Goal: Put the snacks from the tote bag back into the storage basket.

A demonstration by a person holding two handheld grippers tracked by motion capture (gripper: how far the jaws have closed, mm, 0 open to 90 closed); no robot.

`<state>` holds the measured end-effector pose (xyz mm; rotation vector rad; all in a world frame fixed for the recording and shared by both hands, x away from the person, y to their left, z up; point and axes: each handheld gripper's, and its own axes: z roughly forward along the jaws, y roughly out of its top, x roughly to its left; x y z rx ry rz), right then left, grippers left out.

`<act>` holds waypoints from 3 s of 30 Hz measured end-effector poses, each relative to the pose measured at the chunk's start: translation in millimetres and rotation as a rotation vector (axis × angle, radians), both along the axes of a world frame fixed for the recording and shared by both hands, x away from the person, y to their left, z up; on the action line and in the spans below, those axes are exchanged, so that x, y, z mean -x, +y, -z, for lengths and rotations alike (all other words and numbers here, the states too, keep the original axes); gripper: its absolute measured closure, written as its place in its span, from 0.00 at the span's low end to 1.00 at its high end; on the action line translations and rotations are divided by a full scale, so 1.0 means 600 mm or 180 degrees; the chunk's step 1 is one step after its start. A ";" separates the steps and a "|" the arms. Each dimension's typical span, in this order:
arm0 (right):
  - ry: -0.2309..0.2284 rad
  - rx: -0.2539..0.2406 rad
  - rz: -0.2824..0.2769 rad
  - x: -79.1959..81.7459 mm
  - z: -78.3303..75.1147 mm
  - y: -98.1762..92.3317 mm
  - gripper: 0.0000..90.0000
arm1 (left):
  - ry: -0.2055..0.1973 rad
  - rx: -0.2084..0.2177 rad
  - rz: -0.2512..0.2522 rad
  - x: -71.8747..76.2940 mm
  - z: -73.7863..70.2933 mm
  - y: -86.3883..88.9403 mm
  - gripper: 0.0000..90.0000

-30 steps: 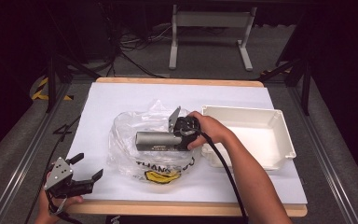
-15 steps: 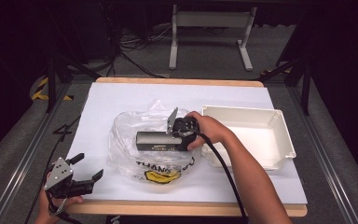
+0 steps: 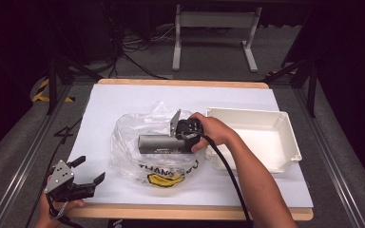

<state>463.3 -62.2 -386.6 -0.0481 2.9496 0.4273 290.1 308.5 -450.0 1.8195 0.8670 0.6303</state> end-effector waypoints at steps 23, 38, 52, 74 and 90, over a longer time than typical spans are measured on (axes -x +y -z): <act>-0.0129 -0.0191 -0.0080 0.011 -0.024 -0.001 0.48 | 0.0007 0.0023 -0.0001 0.000 0.000 0.002 0.11; -0.0214 -0.0344 -0.0118 0.017 -0.070 -0.012 0.48 | 0.0029 0.0044 0.0005 -0.001 0.001 0.003 0.11; -0.0277 -0.0429 -0.0136 0.029 -0.103 -0.033 0.48 | 0.0023 0.0044 -0.0003 -0.002 0.001 0.003 0.11; -0.0385 -0.0562 -0.0062 0.046 -0.143 -0.065 0.48 | 0.0016 0.0048 -0.0009 0.000 0.000 0.004 0.11; -0.0375 -0.0495 -0.0029 0.050 -0.156 -0.092 0.48 | 0.0003 0.0047 -0.0011 -0.001 -0.001 0.003 0.11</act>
